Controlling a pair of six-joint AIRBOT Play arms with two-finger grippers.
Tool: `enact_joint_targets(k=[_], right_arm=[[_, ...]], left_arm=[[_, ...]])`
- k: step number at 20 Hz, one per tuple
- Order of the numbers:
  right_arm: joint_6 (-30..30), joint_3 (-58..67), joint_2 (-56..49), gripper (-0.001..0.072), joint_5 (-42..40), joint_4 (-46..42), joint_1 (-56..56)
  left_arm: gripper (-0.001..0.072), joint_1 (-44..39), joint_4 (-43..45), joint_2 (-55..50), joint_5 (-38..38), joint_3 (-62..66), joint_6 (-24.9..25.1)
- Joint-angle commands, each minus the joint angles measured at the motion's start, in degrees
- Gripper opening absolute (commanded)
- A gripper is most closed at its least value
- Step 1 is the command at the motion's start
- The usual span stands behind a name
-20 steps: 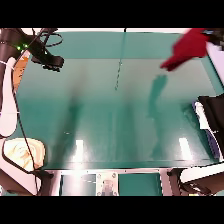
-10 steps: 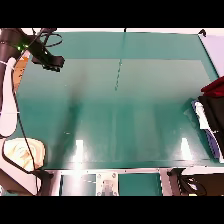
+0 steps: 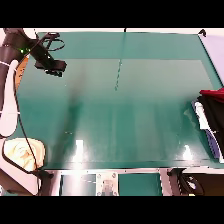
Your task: Fold the shirts.
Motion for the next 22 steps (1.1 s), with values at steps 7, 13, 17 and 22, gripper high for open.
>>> enact_joint_targets(k=[7,13,17,22], right_arm=[[-5.88,-15.56,8.87,0.0020,3.08,-21.55,-4.44],[-6.03,-27.78,8.90,0.0022,-1.27,-34.56,-4.35],[-5.86,-29.79,8.87,0.0588,-1.36,-36.57,-4.31],[-6.32,-19.76,8.87,0.0073,-7.19,-18.40,5.70]], left_arm=[[0.0024,0.04,-0.79,0.00,-0.76,-0.13,0.00],[0.0024,0.02,-0.98,0.00,-0.63,-0.13,0.00],[0.0024,-0.15,-1.97,0.00,-0.20,-0.04,0.44],[0.0023,-0.15,-8.92,4.20,4.42,0.35,0.39]])
